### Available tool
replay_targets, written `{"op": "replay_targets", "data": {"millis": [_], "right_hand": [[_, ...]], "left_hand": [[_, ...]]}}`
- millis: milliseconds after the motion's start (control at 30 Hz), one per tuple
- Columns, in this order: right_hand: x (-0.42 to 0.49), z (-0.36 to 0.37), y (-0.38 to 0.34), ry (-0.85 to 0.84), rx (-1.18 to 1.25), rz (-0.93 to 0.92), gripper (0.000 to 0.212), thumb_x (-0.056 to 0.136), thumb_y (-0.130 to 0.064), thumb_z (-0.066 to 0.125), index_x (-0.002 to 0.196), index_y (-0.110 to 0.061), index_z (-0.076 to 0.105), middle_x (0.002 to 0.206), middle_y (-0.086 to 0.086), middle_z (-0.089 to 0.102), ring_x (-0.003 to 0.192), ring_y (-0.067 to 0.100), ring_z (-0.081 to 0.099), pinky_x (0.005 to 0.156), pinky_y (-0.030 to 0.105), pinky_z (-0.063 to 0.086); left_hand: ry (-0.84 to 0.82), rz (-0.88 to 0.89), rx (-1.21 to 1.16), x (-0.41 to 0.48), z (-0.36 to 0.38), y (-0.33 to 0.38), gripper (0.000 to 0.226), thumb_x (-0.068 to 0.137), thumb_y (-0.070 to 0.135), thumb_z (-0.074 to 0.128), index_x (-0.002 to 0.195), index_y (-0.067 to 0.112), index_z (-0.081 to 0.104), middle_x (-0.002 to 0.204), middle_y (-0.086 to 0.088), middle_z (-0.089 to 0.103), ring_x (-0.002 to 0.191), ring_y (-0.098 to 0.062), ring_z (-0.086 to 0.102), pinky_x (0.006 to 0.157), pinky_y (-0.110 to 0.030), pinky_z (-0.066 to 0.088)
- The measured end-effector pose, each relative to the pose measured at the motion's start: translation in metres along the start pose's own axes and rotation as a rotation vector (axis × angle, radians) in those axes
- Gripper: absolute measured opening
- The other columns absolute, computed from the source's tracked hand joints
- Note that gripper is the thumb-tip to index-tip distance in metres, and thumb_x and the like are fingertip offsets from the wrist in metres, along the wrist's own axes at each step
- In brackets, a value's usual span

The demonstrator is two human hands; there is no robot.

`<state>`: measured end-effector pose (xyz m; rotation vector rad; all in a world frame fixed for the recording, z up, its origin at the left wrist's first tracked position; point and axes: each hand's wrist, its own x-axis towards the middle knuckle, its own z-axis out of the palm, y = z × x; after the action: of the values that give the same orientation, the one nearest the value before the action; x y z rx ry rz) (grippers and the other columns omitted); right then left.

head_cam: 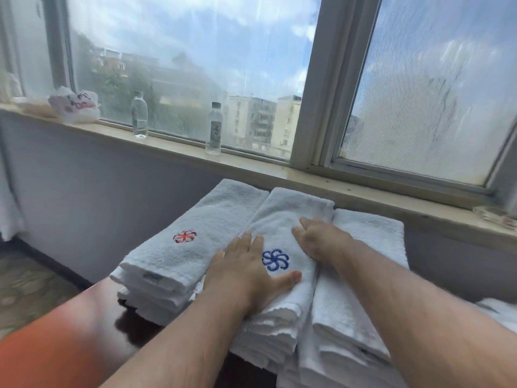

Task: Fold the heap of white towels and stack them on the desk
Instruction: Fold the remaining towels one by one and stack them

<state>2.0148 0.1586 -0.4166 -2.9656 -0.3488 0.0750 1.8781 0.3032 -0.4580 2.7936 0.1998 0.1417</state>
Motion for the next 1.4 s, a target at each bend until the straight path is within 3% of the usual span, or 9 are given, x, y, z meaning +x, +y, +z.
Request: {"op": "replay_targets", "data": {"millis": [133,333,500,633,767,1000,1167,1300,1400], "right_hand": [[-0.061,0.003,0.023,0.071,-0.015,-0.044,0.048,0.101,-0.054,0.025,0.132,-0.029,0.051,0.142,0.004,0.056,0.127,0.027,0.051,0.106,0.046,0.037],[-0.155,0.013,0.076,0.262,0.051,-0.206,0.031,0.100,-0.042,0.030,0.093,-0.028,0.056,0.108,-0.011,0.056,0.117,0.024,0.051,0.094,0.041,0.040],[-0.245,0.060,0.157,0.315,0.151,-0.133,0.046,0.105,-0.045,0.032,0.150,-0.035,0.039,0.157,-0.019,0.034,0.148,0.010,0.027,0.118,0.034,0.026],[-0.309,0.075,0.232,0.419,0.214,0.104,0.036,0.101,-0.031,0.053,0.135,-0.020,0.061,0.146,0.003,0.053,0.139,0.021,0.043,0.115,0.032,0.030],[-0.351,0.084,0.284,0.570,0.266,0.276,0.023,0.095,-0.024,0.064,0.116,-0.015,0.071,0.120,0.001,0.065,0.117,0.023,0.055,0.096,0.028,0.038],[-0.333,0.093,0.326,0.591,0.360,0.430,0.023,0.097,-0.034,0.056,0.114,-0.022,0.067,0.112,0.000,0.066,0.111,0.024,0.054,0.087,0.029,0.039],[-0.301,0.092,0.347,0.655,0.462,0.565,0.033,0.100,-0.041,0.048,0.126,-0.025,0.059,0.116,0.005,0.071,0.107,0.033,0.064,0.084,0.035,0.044],[-0.293,0.091,0.370,0.705,0.669,0.527,0.010,0.094,-0.032,0.061,0.103,-0.030,0.065,0.080,-0.009,0.071,0.082,0.002,0.065,0.071,0.017,0.043],[-0.294,0.095,0.382,0.744,0.624,0.501,0.013,0.091,-0.027,0.064,0.102,-0.032,0.069,0.101,-0.013,0.065,0.093,-0.008,0.056,0.074,0.002,0.036]], "left_hand": [[0.052,0.019,0.064,-0.018,0.003,0.005,0.103,0.083,0.088,0.020,0.161,0.025,-0.003,0.169,0.000,-0.010,0.155,-0.020,-0.009,0.124,-0.048,0.002],[0.103,0.131,0.032,-0.081,0.016,0.030,0.076,0.097,0.069,0.016,0.160,0.028,0.006,0.169,-0.003,-0.005,0.155,-0.021,-0.007,0.124,-0.048,-0.001],[0.186,0.341,-0.128,-0.132,0.033,0.090,0.065,0.100,0.064,0.021,0.157,0.033,0.024,0.166,0.006,0.018,0.153,-0.012,0.009,0.124,-0.036,0.002],[0.247,0.583,-0.317,-0.160,0.056,0.149,0.047,0.099,0.051,0.037,0.139,0.031,0.055,0.142,0.010,0.050,0.134,-0.009,0.037,0.109,-0.019,0.019],[0.154,0.698,-0.424,-0.178,0.102,0.195,0.034,0.098,0.042,0.052,0.129,0.032,0.061,0.128,0.018,0.051,0.124,-0.001,0.042,0.099,-0.011,0.027],[0.047,0.574,-0.558,-0.158,0.163,0.256,0.033,0.096,0.034,0.059,0.129,0.029,0.061,0.124,0.015,0.052,0.122,-0.010,0.048,0.106,-0.030,0.039],[0.155,0.536,-0.660,-0.128,0.191,0.301,0.032,0.096,0.032,0.059,0.128,0.032,0.062,0.128,0.017,0.054,0.123,-0.003,0.042,0.103,-0.009,0.027],[0.161,0.595,-0.623,-0.106,0.213,0.310,0.042,0.091,0.051,0.047,0.130,0.039,0.059,0.124,0.027,0.046,0.121,-0.001,0.041,0.104,-0.023,0.034],[0.151,0.609,-0.588,-0.093,0.222,0.312,0.038,0.090,0.052,0.046,0.123,0.042,0.064,0.121,0.028,0.045,0.116,0.005,0.037,0.101,-0.025,0.035]]}}
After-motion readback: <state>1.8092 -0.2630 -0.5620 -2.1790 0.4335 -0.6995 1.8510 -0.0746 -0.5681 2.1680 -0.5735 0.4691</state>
